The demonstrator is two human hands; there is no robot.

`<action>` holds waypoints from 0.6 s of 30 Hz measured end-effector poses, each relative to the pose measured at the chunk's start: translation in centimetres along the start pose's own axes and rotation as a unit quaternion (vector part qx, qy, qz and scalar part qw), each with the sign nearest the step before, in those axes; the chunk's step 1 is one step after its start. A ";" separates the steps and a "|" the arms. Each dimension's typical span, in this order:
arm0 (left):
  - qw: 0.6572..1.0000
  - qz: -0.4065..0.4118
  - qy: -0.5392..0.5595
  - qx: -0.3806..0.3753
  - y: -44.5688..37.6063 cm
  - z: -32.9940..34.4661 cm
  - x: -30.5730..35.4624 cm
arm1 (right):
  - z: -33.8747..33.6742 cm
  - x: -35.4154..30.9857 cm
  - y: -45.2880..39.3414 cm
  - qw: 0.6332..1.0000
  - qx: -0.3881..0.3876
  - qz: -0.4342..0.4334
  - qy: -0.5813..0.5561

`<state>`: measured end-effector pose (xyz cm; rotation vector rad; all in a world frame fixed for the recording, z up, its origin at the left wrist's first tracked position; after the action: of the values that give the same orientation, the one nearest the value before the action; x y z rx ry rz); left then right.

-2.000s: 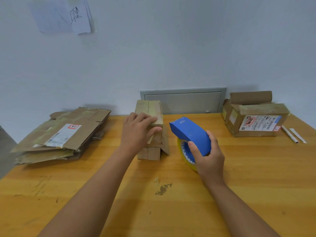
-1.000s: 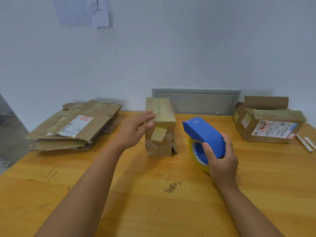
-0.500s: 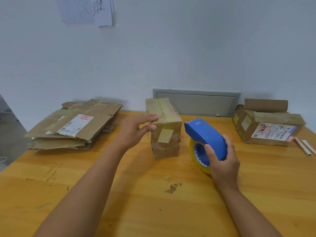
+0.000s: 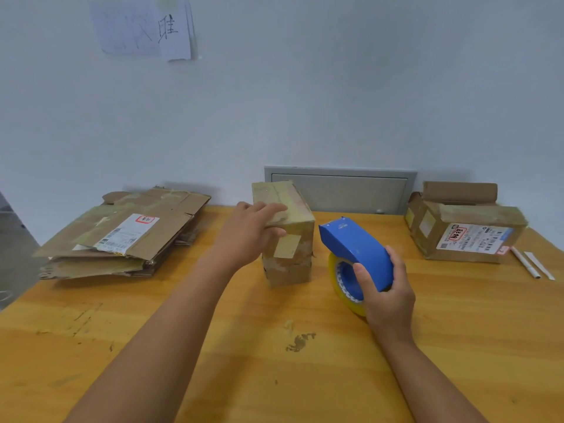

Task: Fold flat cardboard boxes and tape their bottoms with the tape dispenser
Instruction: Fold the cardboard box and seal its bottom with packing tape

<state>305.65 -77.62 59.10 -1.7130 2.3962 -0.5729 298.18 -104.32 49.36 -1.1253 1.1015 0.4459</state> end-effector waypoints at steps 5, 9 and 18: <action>0.999 -0.003 -0.013 -0.044 0.3 0.0 -0.6 | 0.2 0.0 -0.1 1.000 -0.002 0.003 -0.004; 0.989 -0.084 -0.119 -0.025 -0.7 -0.1 1.5 | 0.2 0.0 0.0 1.000 0.000 0.005 -0.012; 0.976 -0.104 -0.178 -0.070 -1.2 -0.3 1.3 | -0.7 0.3 0.0 0.998 0.039 0.025 -0.044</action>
<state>306.13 -79.14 59.93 -1.9458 2.0648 -0.1039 298.02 -105.00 49.12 -1.0012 1.0627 0.4840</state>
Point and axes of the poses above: each hand's wrist, its own y-axis away from the middle knuckle, its own z-axis out of the palm, x = y × z, the point moved 10 cm from there along -y, towards the middle knuckle, and after that the axes turned 11 degrees about -y, right-handed, at the moved point
